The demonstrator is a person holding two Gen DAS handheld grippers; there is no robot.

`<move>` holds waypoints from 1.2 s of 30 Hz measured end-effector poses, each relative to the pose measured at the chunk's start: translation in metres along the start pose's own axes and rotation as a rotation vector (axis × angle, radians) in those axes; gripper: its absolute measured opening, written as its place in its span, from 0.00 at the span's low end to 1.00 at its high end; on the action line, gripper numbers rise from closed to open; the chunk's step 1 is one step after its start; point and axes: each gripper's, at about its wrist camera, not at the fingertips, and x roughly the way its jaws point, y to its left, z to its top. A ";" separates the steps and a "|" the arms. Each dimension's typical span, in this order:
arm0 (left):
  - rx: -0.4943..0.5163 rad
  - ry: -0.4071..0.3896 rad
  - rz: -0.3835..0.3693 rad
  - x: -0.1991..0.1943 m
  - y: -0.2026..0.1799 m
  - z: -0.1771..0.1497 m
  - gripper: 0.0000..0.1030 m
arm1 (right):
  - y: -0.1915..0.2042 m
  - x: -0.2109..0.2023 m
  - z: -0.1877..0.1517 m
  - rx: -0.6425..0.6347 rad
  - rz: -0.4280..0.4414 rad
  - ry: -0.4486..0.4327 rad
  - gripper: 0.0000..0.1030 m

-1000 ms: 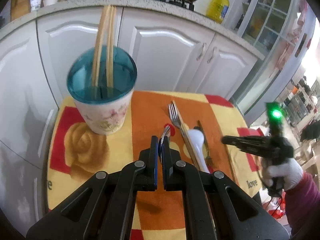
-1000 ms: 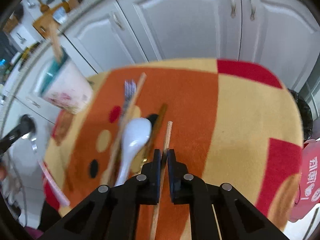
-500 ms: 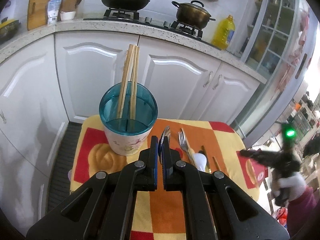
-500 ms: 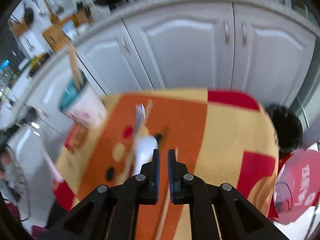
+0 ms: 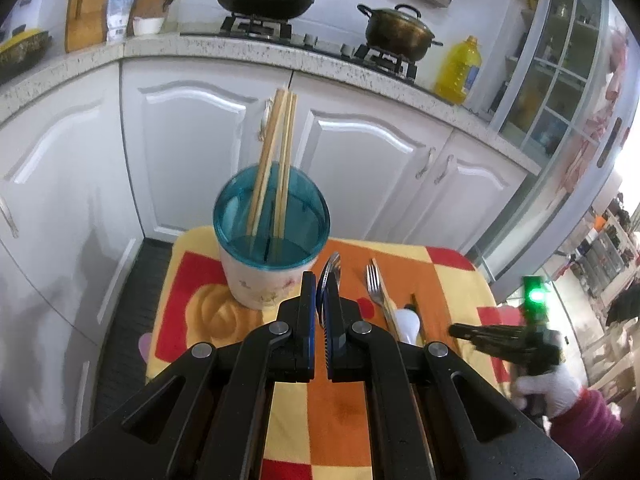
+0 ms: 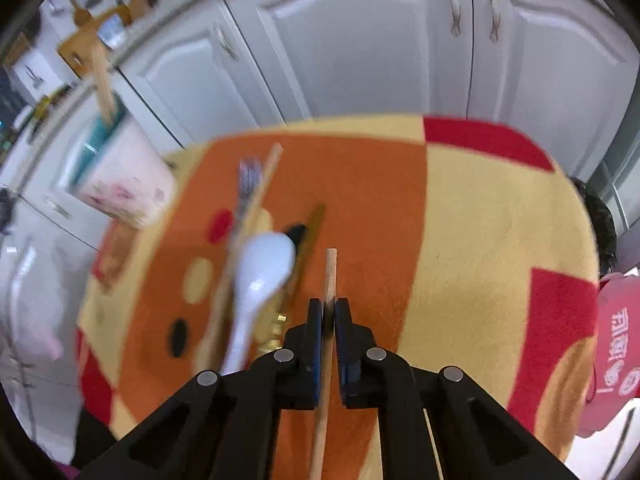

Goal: Organize utensils
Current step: 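Lift the spoon with the left tool while the right tool carries its chopstick to the holder, then open both tools to drop the spoon and chopstick into the holder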

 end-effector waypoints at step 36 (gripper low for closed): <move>0.230 -0.242 0.403 0.062 0.032 0.114 0.02 | 0.199 -0.060 0.210 -0.263 0.271 -0.349 0.05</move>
